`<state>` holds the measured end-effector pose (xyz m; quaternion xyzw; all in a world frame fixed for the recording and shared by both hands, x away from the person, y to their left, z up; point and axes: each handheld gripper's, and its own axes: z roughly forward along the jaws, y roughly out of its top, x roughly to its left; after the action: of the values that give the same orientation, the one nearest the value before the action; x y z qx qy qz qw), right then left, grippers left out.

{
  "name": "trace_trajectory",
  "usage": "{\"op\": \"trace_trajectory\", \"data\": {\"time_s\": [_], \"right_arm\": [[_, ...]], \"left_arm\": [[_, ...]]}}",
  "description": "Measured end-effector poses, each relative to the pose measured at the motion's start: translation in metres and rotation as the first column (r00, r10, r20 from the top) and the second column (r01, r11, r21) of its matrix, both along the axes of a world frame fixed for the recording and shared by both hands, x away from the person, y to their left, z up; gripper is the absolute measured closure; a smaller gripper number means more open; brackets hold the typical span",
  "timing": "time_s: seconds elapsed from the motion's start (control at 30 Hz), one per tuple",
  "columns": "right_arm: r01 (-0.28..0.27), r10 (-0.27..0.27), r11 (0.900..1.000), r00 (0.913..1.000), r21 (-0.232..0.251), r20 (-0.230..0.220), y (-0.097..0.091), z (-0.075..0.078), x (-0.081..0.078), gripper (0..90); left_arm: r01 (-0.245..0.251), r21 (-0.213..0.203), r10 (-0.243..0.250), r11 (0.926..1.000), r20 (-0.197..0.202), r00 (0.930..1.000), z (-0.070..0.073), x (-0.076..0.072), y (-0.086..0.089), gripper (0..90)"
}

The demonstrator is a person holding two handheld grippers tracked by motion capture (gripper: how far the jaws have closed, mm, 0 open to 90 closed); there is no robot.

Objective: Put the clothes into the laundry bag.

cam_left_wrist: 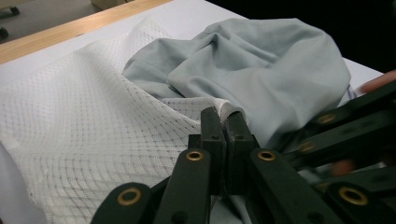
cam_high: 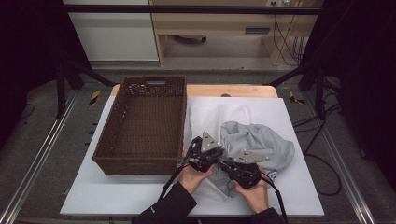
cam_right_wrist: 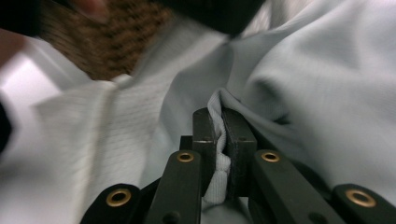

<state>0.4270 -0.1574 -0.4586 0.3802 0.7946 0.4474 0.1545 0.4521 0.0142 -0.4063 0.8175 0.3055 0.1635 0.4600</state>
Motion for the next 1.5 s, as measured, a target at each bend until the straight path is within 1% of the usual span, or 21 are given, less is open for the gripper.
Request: {"op": "trace_trajectory", "data": {"time_s": [0.03,0.17,0.27,0.37,0.5,0.57,0.63,0.73,0.8,0.83,0.9,0.93,0.97,1.03,1.07,1.1,1.2,1.23,1.33,1.4,1.5], "right_arm": [[0.007,-0.007,0.9999,1.0,-0.009,-0.003,0.003,-0.005,0.004,85.2],[0.066,-0.065,0.9962,0.9974,-0.056,0.03,0.01,-0.02,0.016,82.5],[0.068,-0.066,0.9958,0.9974,-0.061,0.028,0.011,-0.024,0.018,75.0],[0.033,-0.03,0.9971,0.9987,-0.068,0.041,0.011,-0.018,0.011,63.3],[0.026,-0.023,0.9986,0.9975,-0.047,0.067,-0.001,0.001,-0.006,49.9],[0.05,-0.044,0.9978,0.9904,-0.043,0.131,-0.014,0.014,-0.016,43.4],[0.089,-0.083,0.9956,0.9828,-0.03,0.165,-0.027,0.021,-0.021,38.8],[0.176,-0.171,0.9842,0.9698,-0.015,0.174,-0.046,0.027,-0.018,32.7],[0.225,-0.215,0.9732,0.963,-0.047,0.162,-0.053,0.024,-0.011,30.4],[0.231,-0.219,0.9716,0.962,-0.054,0.163,-0.053,0.022,-0.009,30.4],[0.239,-0.225,0.9683,0.9615,-0.073,0.158,-0.053,0.018,-0.001,32.6],[0.24,-0.226,0.9669,0.9632,-0.087,0.146,-0.051,0.015,0.004,37.5],[0.234,-0.221,0.9672,0.9666,-0.098,0.129,-0.05,0.012,0.008,45.3],[0.228,-0.217,0.9683,0.9707,-0.102,0.103,-0.048,0.009,0.014,65.8],[0.223,-0.213,0.9693,0.9714,-0.103,0.105,-0.048,0.009,0.014,77.5],[0.225,-0.214,0.969,0.9705,-0.102,0.112,-0.049,0.011,0.013,83.4],[0.187,-0.18,0.9816,0.9744,-0.039,0.135,-0.05,0.024,0.0,86.6],[0.153,-0.15,0.9882,0.9791,-0.012,0.137,-0.049,0.029,-0.005,86.6],[0.036,-0.042,0.9985,0.989,0.04,0.142,-0.041,0.038,-0.02,86.6],[-0.019,0.015,0.9992,0.9913,0.035,0.131,-0.031,0.037,-0.026,86.4],[-0.073,0.07,0.997,0.9939,0.027,0.085,-0.013,0.024,-0.026,86.0]], "left_arm": [[0.003,0.0,-0.003,1.0,0.003,1.0,0.0,-0.001,0.0,88.7],[0.004,-0.004,-0.004,1.0,-0.003,1.0,-0.002,-0.002,0.002,88.7],[0.007,-0.005,-0.007,1.0,-0.014,0.9999,-0.006,-0.002,0.005,88.7],[0.004,-0.01,-0.004,0.9999,-0.021,0.9998,-0.008,-0.001,0.01,88.6],[0.003,-0.004,-0.003,1.0,-0.023,0.9997,-0.011,-0.001,0.014,88.5],[-0.001,-0.005,0.0,1.0,-0.026,0.9997,-0.012,-0.001,0.015,88.5],[-0.001,-0.004,0.001,1.0,-0.024,0.9997,-0.013,-0.002,0.015,88.4],[-0.001,0.007,0.001,1.0,-0.019,0.9998,-0.013,-0.002,0.015,88.5],[0.0,0.012,0.0,0.9999,-0.018,0.9998,-0.013,-0.002,0.015,88.5],[0.001,0.011,0.0,0.9999,-0.018,0.9998,-0.013,-0.002,0.014,88.5],[0.002,0.012,-0.002,0.9999,-0.021,0.9998,-0.013,-0.002,0.014,88.5],[0.002,0.014,-0.001,0.9999,-0.021,0.9998,-0.013,-0.001,0.014,88.5],[0.001,0.014,0.0,0.9999,-0.021,0.9998,-0.013,-0.001,0.014,88.5],[-0.001,0.016,0.001,0.9999,-0.022,0.9998,-0.013,-0.001,0.015,88.5],[-0.001,0.015,0.001,0.9999,-0.024,0.9997,-0.014,0.0,0.015,88.5],[-0.003,0.015,0.003,0.9999,-0.027,0.9996,-0.014,0.0,0.015,88.5],[-0.009,0.009,0.009,0.9999,-0.034,0.9994,-0.014,0.002,0.015,88.5],[-0.011,0.008,0.011,0.9999,-0.032,0.9994,-0.013,0.002,0.014,88.5],[-0.015,0.005,0.015,0.9999,-0.028,0.9995,-0.01,0.002,0.011,88.5],[-0.013,-0.003,0.013,0.9999,-0.02,0.9997,-0.007,0.001,0.009,88.5],[-0.012,-0.011,0.012,0.9999,-0.002,0.9999,0.0,-0.001,0.008,88.6]]}}
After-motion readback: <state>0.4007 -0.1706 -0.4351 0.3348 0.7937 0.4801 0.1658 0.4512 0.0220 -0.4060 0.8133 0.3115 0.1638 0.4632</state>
